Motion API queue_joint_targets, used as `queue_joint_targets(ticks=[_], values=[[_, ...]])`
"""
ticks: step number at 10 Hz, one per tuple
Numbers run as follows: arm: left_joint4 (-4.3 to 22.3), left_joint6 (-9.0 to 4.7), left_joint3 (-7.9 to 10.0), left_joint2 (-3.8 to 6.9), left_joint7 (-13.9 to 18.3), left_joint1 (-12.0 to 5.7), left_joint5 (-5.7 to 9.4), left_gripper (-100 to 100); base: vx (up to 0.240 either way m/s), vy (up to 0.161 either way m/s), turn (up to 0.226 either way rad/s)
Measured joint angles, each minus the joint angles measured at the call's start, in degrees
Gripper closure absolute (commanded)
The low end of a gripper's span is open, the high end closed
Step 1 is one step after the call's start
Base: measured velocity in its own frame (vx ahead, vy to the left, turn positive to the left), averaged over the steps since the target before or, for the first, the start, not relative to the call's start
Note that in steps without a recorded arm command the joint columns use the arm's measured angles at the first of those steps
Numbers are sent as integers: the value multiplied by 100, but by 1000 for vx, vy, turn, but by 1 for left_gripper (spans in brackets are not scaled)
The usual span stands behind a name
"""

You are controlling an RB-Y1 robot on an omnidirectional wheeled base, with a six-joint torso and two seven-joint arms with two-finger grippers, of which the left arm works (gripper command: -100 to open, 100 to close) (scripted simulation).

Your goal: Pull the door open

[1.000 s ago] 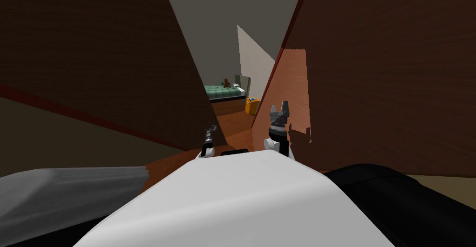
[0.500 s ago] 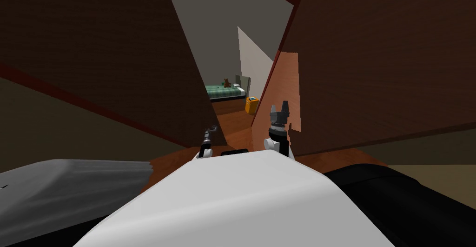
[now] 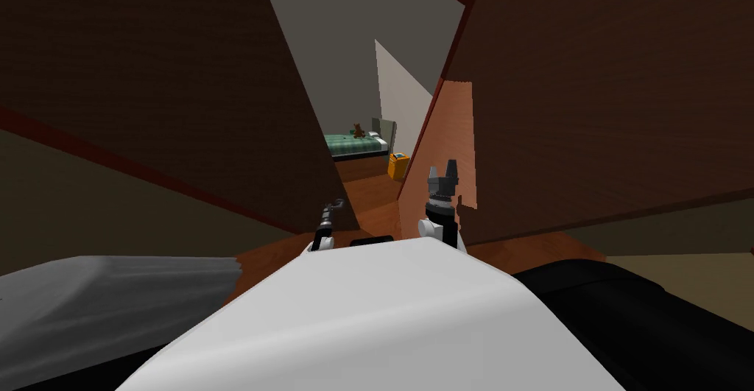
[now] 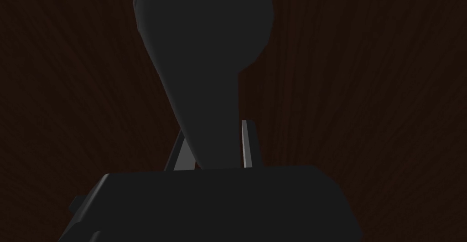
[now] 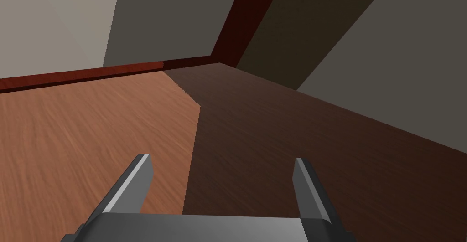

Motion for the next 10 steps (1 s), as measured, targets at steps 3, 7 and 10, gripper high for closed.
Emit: queue_joint_targets(ticks=[3, 7, 10], values=[[179, -81, -63, 89, 261, -33, -61, 100, 15, 47, -230], [294, -183, -41, 200, 409, -58, -52, 100, -29, 21, -170], [267, -314, -79, 410, 616, 100, -33, 100, -169, 4, -200]])
